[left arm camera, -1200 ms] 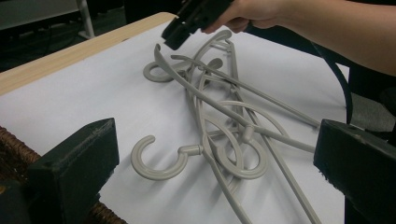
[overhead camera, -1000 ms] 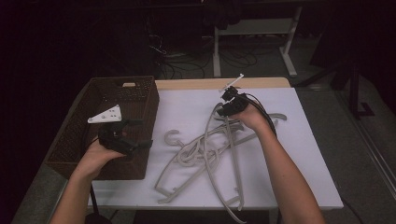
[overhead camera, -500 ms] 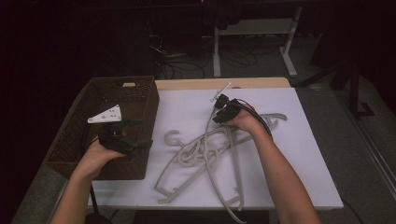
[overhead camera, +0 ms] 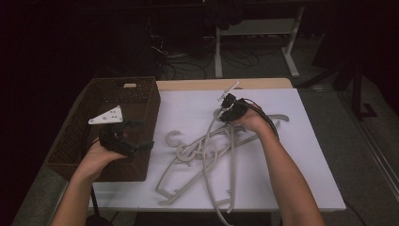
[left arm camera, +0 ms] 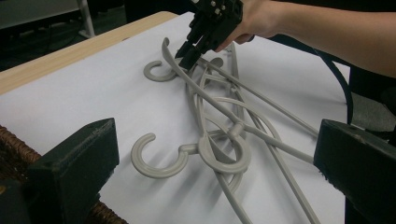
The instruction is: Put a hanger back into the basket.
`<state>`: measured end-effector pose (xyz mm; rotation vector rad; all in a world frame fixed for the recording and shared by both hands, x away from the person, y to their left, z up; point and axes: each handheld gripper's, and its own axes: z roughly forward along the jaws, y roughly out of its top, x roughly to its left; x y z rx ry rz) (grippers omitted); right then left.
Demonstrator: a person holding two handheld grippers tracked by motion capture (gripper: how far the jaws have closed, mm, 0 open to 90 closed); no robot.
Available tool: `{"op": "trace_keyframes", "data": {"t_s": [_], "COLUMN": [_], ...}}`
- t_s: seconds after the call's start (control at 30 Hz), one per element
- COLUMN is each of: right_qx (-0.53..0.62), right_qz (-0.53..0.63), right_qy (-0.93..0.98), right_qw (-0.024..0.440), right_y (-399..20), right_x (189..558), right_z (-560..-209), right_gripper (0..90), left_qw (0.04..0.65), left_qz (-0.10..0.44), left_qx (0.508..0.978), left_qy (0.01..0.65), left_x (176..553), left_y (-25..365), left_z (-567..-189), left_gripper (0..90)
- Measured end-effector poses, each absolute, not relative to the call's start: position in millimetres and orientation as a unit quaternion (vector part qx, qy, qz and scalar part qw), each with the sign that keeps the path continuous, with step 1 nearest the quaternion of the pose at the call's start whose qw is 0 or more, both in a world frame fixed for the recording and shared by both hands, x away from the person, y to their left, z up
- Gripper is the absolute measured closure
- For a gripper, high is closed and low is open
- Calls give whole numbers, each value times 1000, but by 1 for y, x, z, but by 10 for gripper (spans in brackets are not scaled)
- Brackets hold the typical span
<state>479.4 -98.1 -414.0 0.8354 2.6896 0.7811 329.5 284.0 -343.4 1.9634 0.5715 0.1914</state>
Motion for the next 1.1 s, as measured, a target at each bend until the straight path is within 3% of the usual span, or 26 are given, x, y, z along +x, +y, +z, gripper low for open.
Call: {"op": "trace_keyframes", "data": {"t_s": [0.6, 0.9, 1.03, 1.1], "right_qx": [365, 427, 442, 445], "right_qz": [316, 296, 290, 295], "right_qy": [871, 849, 843, 839], "right_qw": [95, 101, 100, 103], "right_y": [-167, -203, -208, -210], "right_x": [477, 471, 469, 468], "right_z": [-402, -418, -429, -432], "right_gripper": [802, 797, 778, 700], "left_qw": [515, 513, 512, 511], "left_qz": [81, 82, 84, 85], "left_qx": [819, 820, 820, 820], "left_qy": [238, 240, 241, 242], "left_x": [329, 329, 329, 329], "left_y": [284, 283, 283, 283], "left_z": [-343, -343, -343, -343], "left_gripper": [0, 0, 0, 0]}}
